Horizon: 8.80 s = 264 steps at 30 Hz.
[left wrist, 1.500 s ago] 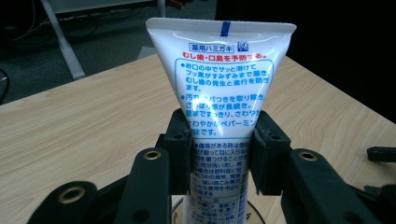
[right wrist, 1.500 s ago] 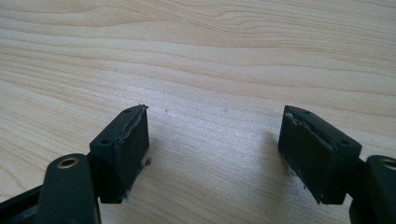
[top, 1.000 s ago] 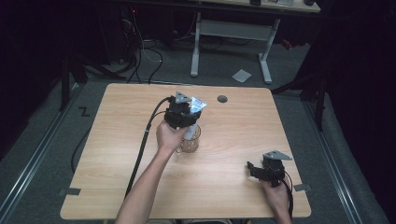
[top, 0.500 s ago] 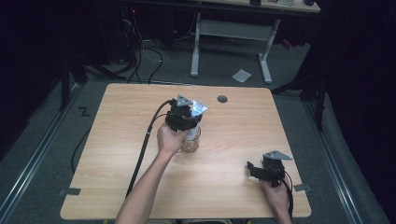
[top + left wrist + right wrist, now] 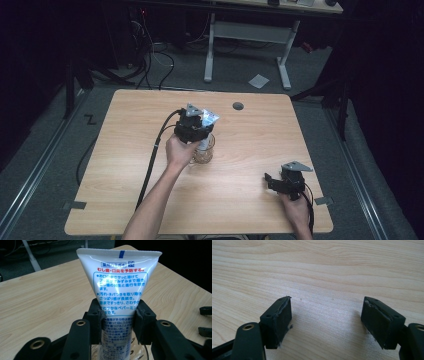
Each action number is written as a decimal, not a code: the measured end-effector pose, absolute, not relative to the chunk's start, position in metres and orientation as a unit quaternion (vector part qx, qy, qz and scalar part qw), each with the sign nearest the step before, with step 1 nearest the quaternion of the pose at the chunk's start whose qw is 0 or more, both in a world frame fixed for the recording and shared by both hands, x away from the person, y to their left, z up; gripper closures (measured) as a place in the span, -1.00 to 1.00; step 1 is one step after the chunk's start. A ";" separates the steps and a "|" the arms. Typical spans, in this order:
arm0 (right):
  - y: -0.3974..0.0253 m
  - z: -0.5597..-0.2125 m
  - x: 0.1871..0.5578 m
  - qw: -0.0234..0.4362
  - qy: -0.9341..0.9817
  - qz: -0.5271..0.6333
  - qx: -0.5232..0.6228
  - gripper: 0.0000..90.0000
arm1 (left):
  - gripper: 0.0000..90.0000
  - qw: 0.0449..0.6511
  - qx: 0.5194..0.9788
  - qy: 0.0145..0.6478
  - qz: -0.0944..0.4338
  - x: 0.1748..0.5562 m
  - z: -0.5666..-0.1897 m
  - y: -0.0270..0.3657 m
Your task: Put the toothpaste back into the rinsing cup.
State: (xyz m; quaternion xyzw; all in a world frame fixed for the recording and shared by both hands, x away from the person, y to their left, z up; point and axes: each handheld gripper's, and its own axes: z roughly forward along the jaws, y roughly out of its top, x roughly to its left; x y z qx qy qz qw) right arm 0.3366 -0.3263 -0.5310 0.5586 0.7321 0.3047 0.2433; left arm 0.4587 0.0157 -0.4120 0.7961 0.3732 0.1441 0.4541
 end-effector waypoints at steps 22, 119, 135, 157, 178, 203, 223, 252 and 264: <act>-0.326 -0.531 0.337 0.243 0.733 0.305 0.558 -0.45 | 0.41 0.445 0.804 0.369 0.141 0.457 -0.424 0.013; -0.326 -0.531 0.337 0.243 0.732 0.305 0.558 -0.45 | 0.38 0.421 0.816 0.362 0.160 0.450 -0.446 0.013; -0.326 -0.531 0.337 0.243 0.732 0.305 0.558 -0.45 | 0.36 0.424 0.813 0.369 0.150 0.449 -0.449 0.018; -0.326 -0.531 0.337 0.243 0.732 0.305 0.558 -0.45 | 0.32 0.414 0.819 0.367 0.153 0.441 -0.447 0.026; -0.326 -0.531 0.337 0.243 0.732 0.305 0.559 -0.45 | 0.16 0.408 0.824 0.358 0.158 0.431 -0.445 0.028; -0.326 -0.531 0.337 0.244 0.732 0.305 0.558 -0.45 | -0.32 0.421 0.814 0.372 0.147 0.430 -0.440 0.034; -0.326 -0.531 0.337 0.244 0.733 0.304 0.558 -0.45 | -0.40 0.433 0.803 0.379 0.156 0.421 -0.433 0.051; -0.326 -0.531 0.337 0.243 0.732 0.304 0.558 -0.45 | -0.28 0.449 0.774 0.410 0.177 0.407 -0.421 0.097; -0.326 -0.531 0.337 0.243 0.732 0.304 0.558 -0.45 | -0.27 0.443 0.764 0.428 0.191 0.395 -0.413 0.120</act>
